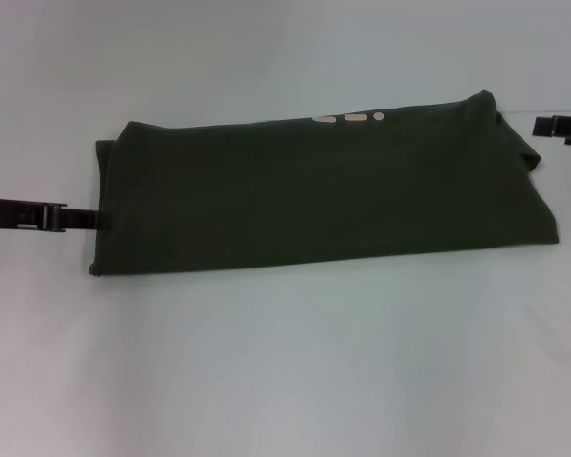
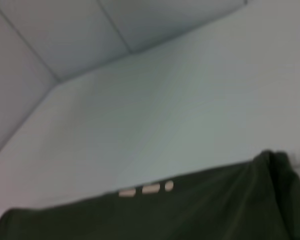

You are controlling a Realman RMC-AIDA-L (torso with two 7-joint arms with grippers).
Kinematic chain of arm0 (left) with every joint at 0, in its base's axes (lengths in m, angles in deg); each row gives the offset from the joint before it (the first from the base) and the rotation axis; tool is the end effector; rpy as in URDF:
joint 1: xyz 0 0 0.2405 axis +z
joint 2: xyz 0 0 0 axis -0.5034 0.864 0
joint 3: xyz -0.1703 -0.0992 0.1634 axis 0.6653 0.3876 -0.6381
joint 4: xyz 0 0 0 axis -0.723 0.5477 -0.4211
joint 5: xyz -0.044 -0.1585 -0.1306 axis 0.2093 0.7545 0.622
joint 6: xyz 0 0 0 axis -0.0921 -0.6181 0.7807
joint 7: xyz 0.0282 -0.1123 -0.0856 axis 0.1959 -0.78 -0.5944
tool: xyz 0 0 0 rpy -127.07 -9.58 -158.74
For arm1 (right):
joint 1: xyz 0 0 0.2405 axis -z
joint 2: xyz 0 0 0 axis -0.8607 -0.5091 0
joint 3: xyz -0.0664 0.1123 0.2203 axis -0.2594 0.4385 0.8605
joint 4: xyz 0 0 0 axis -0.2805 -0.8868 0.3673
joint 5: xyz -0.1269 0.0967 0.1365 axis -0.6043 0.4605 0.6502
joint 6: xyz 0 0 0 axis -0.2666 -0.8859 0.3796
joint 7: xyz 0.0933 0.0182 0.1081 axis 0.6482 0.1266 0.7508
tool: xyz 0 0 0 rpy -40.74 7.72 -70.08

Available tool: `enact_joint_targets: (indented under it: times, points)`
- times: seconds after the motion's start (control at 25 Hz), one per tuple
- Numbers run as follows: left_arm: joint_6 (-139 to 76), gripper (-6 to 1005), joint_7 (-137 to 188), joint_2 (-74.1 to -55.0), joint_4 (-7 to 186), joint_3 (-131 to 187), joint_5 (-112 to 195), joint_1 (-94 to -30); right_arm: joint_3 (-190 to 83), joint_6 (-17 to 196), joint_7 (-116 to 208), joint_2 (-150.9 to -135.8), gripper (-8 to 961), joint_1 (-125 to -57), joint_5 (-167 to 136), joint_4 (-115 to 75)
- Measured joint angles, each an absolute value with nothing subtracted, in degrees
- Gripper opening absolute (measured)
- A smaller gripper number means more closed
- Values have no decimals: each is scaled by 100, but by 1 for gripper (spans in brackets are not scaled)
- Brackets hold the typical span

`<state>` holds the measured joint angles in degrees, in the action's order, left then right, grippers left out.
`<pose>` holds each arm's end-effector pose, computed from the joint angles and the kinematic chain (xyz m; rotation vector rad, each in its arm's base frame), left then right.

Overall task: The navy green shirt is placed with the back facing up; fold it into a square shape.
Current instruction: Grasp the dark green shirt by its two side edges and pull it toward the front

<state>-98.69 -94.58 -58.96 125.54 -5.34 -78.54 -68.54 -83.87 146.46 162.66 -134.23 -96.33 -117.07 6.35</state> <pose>-0.2948 0.3979 0.0683 -2.3269 -1.3378 -0.2883 0.3154 0.4177 0.1130 -2.0393 1.3809 0.5714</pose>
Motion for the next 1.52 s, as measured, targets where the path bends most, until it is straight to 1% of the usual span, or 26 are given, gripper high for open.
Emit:
enact_joint_targets:
  times: [0.16, 0.44, 0.64, 0.8, 1.04, 1.52]
  points:
    - [-9903, 540, -9778, -5840, 12554, -533, -8266, -6998, -8390, 14838, 16788, -13392, 778, -9775, -12340, 804]
    - [-9904, 539, -9880, -5812, 12558, -517, -8496, -7040, -8393, 15027, 17251, -13297, 778, -9870, -12888, 907]
    - [-9849, 540, -9971, -5802, 12532, -569, -8651, -7110, -8392, 15111, 17380, -13286, 779, -9869, -13127, 993]
    - [-9650, 540, -10060, -5856, 12476, -600, -8836, -7174, -8391, 15107, 17383, -13284, 779, -9838, -13156, 990]
    - [-9476, 540, -10141, -5887, 12210, -741, -8946, -7303, -8392, 15098, 17357, -13284, 778, -9840, -13170, 967]
    - [-8825, 539, -10301, -6100, 12027, -1114, -9094, -7359, -8483, 15081, 17375, -13293, 779, -9869, -13194, 971]
